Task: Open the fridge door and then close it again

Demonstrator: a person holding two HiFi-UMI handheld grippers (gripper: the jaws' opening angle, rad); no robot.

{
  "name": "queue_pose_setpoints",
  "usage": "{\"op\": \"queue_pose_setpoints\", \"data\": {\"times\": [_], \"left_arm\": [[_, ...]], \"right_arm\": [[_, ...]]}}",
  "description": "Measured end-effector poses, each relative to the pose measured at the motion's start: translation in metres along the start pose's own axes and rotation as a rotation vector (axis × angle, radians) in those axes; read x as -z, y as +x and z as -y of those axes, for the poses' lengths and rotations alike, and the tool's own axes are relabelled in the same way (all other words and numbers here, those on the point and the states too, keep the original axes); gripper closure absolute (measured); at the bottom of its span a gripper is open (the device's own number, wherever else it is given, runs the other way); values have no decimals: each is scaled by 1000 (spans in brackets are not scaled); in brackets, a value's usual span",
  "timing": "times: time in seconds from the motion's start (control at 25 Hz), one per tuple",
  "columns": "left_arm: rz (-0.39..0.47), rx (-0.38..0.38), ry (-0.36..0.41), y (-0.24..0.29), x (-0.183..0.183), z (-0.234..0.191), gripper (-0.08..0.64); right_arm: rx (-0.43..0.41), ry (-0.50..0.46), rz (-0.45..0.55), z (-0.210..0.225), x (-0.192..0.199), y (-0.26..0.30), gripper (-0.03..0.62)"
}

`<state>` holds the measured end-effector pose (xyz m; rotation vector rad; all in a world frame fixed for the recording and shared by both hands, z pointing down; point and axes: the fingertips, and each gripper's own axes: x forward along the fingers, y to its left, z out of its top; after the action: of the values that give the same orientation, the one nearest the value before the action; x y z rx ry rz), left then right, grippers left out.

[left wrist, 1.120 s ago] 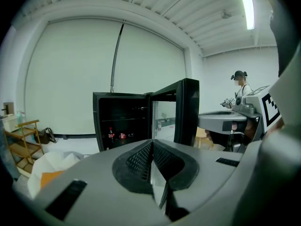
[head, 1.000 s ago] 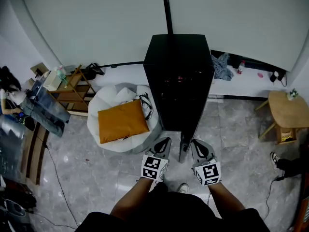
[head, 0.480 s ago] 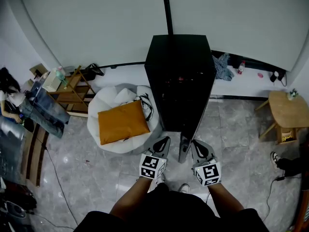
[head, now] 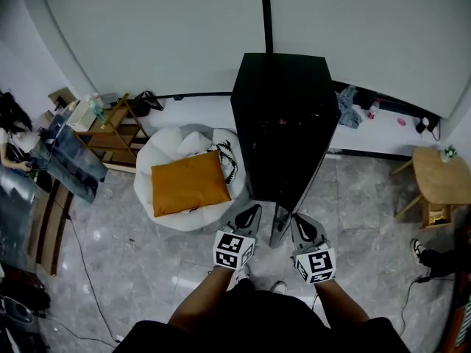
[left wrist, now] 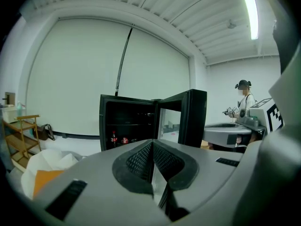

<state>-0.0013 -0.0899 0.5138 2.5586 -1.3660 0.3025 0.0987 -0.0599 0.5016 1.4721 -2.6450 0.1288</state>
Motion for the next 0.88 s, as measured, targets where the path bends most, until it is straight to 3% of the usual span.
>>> {"op": "queue_pose_setpoints", "data": {"times": [0.88], "left_arm": [[-9, -76, -14, -10, 8, -58, 538]], "right_arm": [[-42, -13, -12, -23, -5, 45, 575]]}}
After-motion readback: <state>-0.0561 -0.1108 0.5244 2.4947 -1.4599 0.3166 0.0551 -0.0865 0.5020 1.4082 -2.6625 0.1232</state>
